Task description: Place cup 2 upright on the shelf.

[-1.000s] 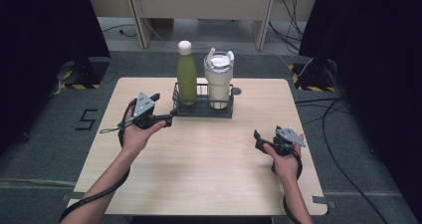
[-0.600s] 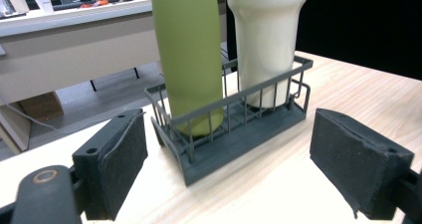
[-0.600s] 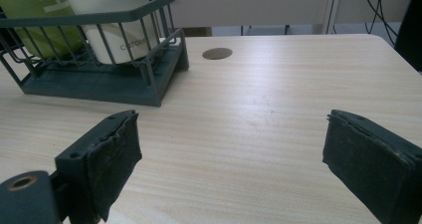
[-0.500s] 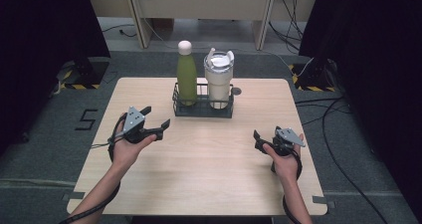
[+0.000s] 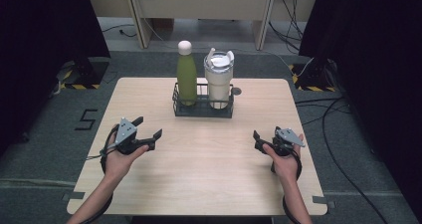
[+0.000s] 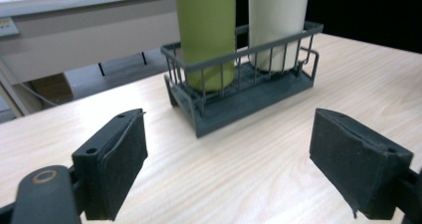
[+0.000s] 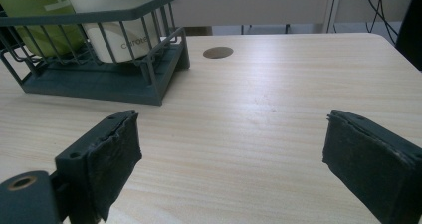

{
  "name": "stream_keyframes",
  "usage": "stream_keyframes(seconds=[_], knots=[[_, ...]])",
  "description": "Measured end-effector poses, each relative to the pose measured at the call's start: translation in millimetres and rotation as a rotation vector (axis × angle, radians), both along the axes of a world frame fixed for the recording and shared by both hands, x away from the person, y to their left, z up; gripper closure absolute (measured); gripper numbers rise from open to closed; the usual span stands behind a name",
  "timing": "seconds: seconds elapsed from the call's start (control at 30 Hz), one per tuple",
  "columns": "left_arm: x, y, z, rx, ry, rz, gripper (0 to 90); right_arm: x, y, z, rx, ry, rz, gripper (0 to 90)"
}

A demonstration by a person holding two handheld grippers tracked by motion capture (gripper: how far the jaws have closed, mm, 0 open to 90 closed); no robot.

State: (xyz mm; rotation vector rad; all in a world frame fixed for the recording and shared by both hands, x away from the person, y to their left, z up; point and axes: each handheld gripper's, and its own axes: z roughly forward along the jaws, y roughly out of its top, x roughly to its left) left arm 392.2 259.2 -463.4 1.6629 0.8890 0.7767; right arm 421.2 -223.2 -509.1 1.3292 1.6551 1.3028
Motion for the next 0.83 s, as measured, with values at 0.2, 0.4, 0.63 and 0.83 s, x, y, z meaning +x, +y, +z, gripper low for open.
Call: stream_keyframes(seconds=[0.2,0.4,0.63,0.83], knots=[[-7.7,7.2,-16.0,0.009,0.027,0.010,14.4,0.0,0.5,-0.3,-0.002,0.000,0.000,8.1],[-14.6,12.7,-32.6,0.006,0.047,0.027,14.5,-0.2,1.7,-0.9,0.000,0.003,0.001,8.1],[-20.7,17.1,-40.2,-0.012,0.045,0.047,14.5,-0.5,2.2,0.0,-0.004,-0.002,0.007,7.9],[-23.2,18.7,-42.8,-0.014,0.052,0.047,14.6,-1.1,1.7,1.3,-0.003,-0.016,0.016,6.4]])
